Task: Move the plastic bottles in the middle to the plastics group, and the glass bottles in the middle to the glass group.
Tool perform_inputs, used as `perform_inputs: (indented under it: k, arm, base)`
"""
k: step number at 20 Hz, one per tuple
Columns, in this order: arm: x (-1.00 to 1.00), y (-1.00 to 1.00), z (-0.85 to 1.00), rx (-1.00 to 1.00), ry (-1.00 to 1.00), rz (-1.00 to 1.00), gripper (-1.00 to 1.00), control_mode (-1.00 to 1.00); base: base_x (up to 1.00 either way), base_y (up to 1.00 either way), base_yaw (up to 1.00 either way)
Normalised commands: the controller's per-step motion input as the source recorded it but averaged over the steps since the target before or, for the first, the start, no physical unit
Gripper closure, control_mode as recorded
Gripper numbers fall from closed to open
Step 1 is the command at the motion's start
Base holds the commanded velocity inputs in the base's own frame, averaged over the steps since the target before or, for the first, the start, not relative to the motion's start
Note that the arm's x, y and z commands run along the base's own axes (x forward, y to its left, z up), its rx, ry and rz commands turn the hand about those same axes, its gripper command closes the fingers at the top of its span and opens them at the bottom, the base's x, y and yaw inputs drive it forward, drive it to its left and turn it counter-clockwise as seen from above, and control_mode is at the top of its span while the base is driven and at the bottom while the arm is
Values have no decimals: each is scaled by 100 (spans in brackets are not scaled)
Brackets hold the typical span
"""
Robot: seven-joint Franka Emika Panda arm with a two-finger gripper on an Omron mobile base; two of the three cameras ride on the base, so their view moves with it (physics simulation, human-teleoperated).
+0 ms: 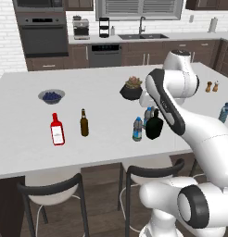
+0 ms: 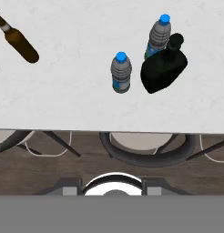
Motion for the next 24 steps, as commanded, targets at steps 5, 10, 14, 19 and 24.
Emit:
perform_inputs:
  k: [5,10,14,19,24]
  arm:
    - [-7,0,0,0,0,-1,-100,-100]
    - [0,-9,0,0,0,-1,-100,-100]
    - [3,3,-23,0,0,0,-100,-100]
    - [45,22,-33,-1,-5,0,-100,-100]
    - [63,32,-48,-2,0,-3,-100,-100]
  base:
    - [0,0,0]
    - [0,0,0]
    - [0,0,0]
    - [0,0,0]
    - [0,0,0]
